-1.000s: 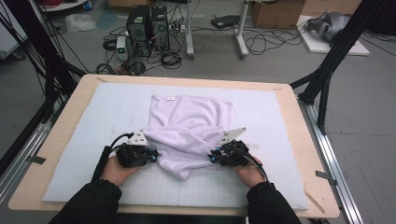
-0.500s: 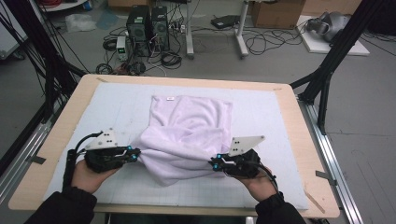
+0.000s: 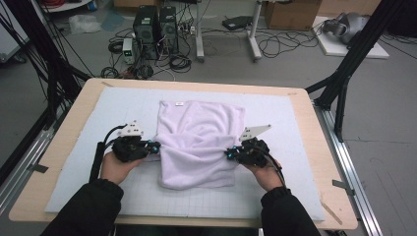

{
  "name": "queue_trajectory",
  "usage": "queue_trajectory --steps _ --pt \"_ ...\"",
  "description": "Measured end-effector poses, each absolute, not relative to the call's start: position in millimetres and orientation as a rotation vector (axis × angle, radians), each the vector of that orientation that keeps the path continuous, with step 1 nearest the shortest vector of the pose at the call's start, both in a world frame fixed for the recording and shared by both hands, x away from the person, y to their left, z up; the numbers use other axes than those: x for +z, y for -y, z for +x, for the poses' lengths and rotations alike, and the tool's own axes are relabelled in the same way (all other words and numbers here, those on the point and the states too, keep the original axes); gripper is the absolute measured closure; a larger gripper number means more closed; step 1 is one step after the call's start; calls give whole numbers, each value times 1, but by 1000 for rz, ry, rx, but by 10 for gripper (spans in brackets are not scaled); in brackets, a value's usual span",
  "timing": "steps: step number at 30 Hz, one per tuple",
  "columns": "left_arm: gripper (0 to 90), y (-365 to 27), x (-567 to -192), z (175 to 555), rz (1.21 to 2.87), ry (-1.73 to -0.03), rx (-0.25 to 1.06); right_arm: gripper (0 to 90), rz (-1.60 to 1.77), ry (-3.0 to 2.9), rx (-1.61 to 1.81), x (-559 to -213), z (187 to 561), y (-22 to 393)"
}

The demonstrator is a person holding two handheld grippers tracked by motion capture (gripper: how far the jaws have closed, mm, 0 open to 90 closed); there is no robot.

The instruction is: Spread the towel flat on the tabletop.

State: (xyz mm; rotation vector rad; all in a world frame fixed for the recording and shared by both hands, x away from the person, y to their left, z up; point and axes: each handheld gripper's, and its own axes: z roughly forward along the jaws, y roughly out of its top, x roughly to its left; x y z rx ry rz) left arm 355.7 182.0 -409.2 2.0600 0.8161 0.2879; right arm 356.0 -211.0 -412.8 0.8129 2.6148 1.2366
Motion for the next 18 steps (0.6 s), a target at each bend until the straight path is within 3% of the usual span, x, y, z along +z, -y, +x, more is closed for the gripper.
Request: queue_trajectory --steps 4,6,11,18 --pt "822 -183 -415 370 2017 -867 265 850 912 -2621 1220 -426 377 214" --pt "751 -188 -412 368 2022 -873 269 817 922 -2622 1225 -428 378 214" --pt "635 -205 -396 353 2009 -845 306 731 876 -2589 1286 -412 365 220" --pt "610 -226 -387 322 2006 -797 314 688 726 -2557 1291 -389 330 224"
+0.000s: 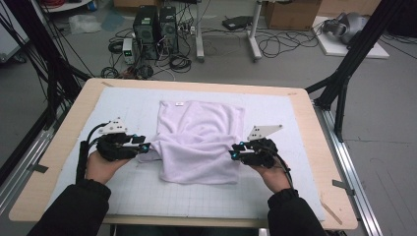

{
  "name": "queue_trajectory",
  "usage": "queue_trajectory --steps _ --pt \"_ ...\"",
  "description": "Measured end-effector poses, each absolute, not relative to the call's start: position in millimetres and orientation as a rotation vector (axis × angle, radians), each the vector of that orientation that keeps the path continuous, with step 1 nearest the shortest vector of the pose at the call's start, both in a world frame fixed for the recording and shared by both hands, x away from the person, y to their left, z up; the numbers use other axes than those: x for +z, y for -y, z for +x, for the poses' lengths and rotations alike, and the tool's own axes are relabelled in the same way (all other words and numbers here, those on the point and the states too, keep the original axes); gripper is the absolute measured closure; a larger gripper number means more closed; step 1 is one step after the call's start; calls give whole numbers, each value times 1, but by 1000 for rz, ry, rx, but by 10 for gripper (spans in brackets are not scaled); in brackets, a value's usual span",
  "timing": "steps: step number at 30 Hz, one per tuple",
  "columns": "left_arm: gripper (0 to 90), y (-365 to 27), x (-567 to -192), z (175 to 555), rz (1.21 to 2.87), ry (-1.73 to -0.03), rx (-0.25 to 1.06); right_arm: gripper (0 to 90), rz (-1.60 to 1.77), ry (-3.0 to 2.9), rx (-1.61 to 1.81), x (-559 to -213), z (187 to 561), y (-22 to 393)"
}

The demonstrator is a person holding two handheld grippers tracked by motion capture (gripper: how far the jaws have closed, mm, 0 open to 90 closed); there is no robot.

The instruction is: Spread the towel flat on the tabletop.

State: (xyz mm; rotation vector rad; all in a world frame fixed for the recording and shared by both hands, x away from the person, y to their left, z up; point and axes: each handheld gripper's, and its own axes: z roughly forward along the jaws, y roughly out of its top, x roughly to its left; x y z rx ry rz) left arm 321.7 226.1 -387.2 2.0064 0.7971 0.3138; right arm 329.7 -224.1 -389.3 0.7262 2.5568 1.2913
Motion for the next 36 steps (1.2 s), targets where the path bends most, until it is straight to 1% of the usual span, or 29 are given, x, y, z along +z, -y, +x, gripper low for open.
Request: queue_trajectory --steps 5,10,14,16,18,19,20,21,22,23,29,36 --pt "658 -218 -398 313 2039 -740 251 656 635 -2611 1286 -398 317 216" --pt "673 -184 -413 317 2103 -661 177 641 652 -2677 1253 -417 320 209" --pt "665 -162 -426 327 2150 -661 169 630 630 -2717 1177 -425 322 200" --pt "656 -153 -432 330 2170 -669 185 630 623 -2725 1142 -429 324 195" --pt "668 -146 -435 330 2186 -678 207 644 633 -2739 1105 -435 325 191" --pt "699 -144 -436 330 2197 -676 220 680 628 -2730 1105 -437 327 190" --pt "760 -142 -436 330 2210 -675 223 727 635 -2719 1096 -437 327 190" --pt "816 -143 -435 330 2218 -676 223 756 636 -2709 1092 -437 327 190" --pt "837 -144 -435 329 2217 -675 225 791 636 -2711 1091 -437 328 191" --pt "846 -145 -433 328 2217 -679 227 808 634 -2710 1093 -436 328 191" --pt "855 -164 -409 308 2167 -648 247 828 614 -2677 1159 -419 316 199" --pt "856 -188 -368 271 2118 -580 272 830 563 -2614 1295 -390 286 214"
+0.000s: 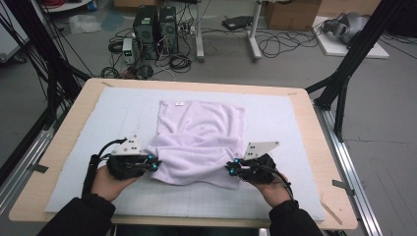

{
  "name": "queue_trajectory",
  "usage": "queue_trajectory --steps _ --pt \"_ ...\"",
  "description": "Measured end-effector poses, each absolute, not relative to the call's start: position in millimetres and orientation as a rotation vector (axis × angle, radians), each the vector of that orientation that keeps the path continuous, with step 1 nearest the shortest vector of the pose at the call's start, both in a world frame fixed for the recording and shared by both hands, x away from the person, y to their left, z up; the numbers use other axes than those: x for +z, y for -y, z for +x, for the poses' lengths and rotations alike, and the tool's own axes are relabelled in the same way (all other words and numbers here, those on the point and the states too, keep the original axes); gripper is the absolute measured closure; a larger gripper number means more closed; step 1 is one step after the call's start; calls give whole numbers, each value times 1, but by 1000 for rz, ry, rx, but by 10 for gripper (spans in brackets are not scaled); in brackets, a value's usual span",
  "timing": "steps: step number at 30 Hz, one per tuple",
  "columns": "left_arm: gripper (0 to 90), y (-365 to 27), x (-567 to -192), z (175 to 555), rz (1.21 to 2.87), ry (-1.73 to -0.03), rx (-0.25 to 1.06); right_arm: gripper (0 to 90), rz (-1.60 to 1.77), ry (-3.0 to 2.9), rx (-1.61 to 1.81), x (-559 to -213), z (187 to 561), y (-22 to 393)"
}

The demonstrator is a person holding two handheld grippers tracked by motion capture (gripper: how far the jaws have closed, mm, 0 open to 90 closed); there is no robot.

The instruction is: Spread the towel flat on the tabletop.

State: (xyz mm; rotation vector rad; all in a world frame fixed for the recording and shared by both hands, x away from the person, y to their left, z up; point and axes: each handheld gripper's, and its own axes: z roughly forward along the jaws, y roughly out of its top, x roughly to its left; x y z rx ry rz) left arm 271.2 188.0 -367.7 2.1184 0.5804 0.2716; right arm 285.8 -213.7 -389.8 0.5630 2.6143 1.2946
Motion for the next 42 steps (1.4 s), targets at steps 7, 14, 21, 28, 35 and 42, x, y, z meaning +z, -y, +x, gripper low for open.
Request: queue_trajectory --steps 7,14,21,28,35,42 --pt "844 -206 -335 221 2092 -474 245 821 401 -2630 1396 -357 235 217" --pt "629 -211 -360 231 2087 -524 223 701 416 -2635 1412 -356 232 224" --pt "609 -201 -415 265 2187 -619 164 624 478 -2721 1258 -406 269 202" --pt "711 -191 -438 273 2271 -616 170 748 507 -2842 1158 -438 292 185" --pt "873 -188 -433 263 2277 -581 171 868 511 -2855 1208 -435 287 187" --pt "874 -200 -404 227 2223 -522 201 869 436 -2793 1306 -410 257 196"
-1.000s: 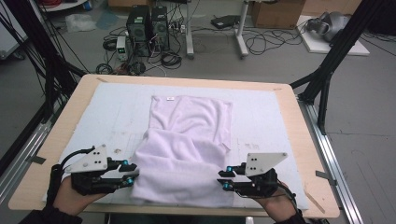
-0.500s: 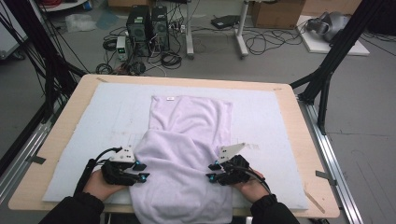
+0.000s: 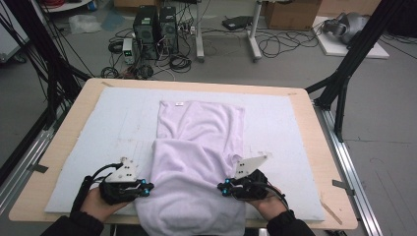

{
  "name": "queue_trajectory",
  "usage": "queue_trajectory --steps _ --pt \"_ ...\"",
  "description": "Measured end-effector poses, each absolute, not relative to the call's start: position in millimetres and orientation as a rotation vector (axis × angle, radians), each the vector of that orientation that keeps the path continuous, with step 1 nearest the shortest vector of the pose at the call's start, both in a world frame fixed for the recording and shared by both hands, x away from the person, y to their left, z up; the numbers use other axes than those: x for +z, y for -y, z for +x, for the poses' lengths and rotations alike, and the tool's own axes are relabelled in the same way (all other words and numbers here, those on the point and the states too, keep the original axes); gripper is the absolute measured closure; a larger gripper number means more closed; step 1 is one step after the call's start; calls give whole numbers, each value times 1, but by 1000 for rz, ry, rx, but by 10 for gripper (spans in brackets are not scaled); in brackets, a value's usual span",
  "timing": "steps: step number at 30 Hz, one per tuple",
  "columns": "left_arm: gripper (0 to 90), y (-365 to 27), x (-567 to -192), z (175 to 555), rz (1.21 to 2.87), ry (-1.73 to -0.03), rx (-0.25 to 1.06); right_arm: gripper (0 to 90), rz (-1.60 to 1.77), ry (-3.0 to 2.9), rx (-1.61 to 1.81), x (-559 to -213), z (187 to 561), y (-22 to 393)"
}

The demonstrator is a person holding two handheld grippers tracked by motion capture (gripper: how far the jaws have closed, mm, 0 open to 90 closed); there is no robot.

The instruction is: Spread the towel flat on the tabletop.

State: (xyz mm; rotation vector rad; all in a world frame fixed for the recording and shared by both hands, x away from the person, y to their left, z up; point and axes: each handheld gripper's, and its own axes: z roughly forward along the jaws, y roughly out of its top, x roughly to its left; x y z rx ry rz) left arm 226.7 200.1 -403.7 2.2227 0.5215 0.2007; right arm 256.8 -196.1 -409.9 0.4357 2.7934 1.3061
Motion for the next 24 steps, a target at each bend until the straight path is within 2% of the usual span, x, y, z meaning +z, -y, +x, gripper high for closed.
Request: queue_trajectory --steps 6,7,8,9,13,20,22,24 --pt "865 -208 -382 193 2170 -459 192 867 363 -2765 1389 -386 225 206" --pt "825 -209 -380 190 2152 -455 188 859 343 -2761 1396 -382 220 206" --pt "739 -210 -377 190 2144 -456 189 842 335 -2765 1416 -378 216 207" --pt "691 -212 -377 191 2141 -452 191 819 329 -2748 1423 -375 215 209" --pt "649 -215 -385 211 2131 -511 205 749 380 -2722 1442 -372 227 212" --pt "654 -207 -418 253 2216 -600 214 650 481 -2776 1269 -412 270 197" --pt "654 -204 -427 261 2244 -618 191 654 493 -2810 1198 -427 280 191" --pt "659 -198 -435 264 2267 -617 157 700 525 -2852 1142 -439 286 186"
